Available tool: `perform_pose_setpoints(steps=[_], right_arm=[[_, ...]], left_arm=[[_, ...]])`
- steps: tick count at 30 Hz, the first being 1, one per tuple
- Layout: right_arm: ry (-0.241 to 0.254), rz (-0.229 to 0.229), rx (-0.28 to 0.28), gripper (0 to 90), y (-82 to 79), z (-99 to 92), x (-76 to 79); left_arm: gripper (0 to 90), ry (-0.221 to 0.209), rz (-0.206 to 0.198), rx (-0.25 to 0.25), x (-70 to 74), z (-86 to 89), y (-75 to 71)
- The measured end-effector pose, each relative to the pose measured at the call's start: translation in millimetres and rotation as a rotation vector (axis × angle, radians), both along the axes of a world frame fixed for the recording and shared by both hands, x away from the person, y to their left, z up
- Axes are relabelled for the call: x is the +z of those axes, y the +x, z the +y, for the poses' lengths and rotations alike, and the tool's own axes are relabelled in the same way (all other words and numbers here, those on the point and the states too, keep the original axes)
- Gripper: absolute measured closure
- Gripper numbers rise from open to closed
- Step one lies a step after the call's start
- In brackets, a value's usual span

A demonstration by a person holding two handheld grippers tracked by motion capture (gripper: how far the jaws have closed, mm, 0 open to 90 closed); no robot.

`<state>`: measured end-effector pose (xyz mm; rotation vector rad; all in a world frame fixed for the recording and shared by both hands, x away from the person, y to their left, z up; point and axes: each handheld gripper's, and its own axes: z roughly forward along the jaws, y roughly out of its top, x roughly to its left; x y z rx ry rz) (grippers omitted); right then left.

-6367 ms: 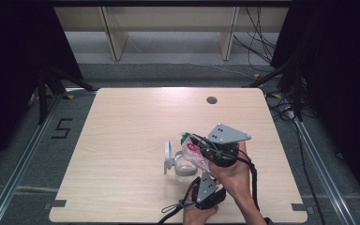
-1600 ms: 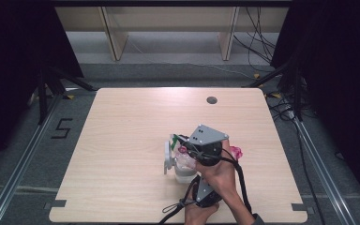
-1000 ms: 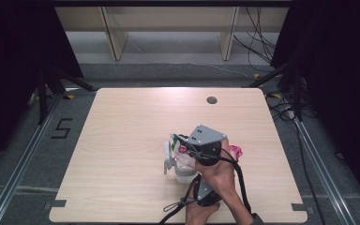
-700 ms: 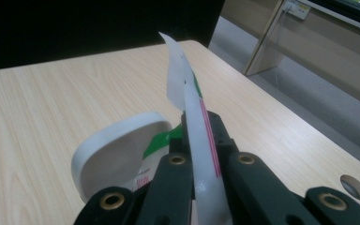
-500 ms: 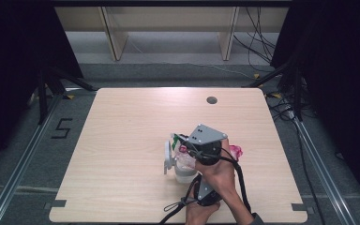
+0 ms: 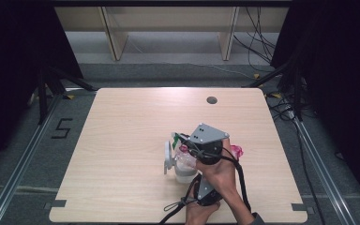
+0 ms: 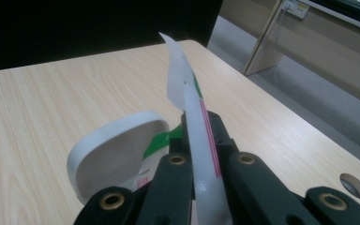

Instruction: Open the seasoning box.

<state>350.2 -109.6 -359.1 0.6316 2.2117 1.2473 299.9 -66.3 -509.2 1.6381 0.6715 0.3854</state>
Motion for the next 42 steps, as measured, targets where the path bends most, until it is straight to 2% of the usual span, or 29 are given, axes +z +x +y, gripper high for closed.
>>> perform_pose_setpoints(steps=[1,10,13,16,19,24,34,37,38,39,42], right_arm=[[-0.012,-0.013,0.004,90.0,0.6,0.0,0.0],[-0.019,0.006,0.007,90.0,1.3,1.5,-1.8],[-0.01,-0.004,0.006,90.0,0.0,1.7,-0.9],[-0.027,-0.008,0.003,90.0,0.4,2.8,-1.9],[-0.009,-0.005,0.004,90.0,0.9,2.0,-1.0],[-0.025,-0.007,0.009,90.0,0.4,3.2,-1.6],[-0.013,-0.006,0.0,90.0,1.7,3.3,-2.2],[-0.024,-0.032,0.002,90.0,2.0,3.0,-1.0],[-0.025,-0.03,0.003,90.0,2.0,3.1,-1.0],[-0.014,-0.008,0.0,90.0,1.2,3.9,-1.7],[-0.013,-0.009,0.003,90.0,1.0,3.7,-1.2]], left_arm=[[73.9,0.0,0.001,0.0,-0.2,-0.2,0.0],[73.8,-0.002,0.003,0.0,-1.0,0.1,1.1],[73.9,-0.005,-0.002,0.001,-0.5,0.3,0.3],[73.9,0.0,0.002,0.0,-0.6,0.4,1.2],[73.9,-0.003,0.0,0.001,-0.5,0.6,1.0],[73.9,-0.003,-0.001,0.004,-0.7,0.4,1.1],[73.7,-0.004,0.0,0.005,-0.6,0.6,1.3],[73.8,-0.013,-0.001,0.004,-0.3,0.4,1.2],[73.7,-0.007,0.001,0.005,-0.2,0.6,1.3],[73.7,-0.007,0.001,0.005,-0.4,0.6,1.3],[73.8,-0.013,-0.007,0.008,-0.2,0.4,0.6]])
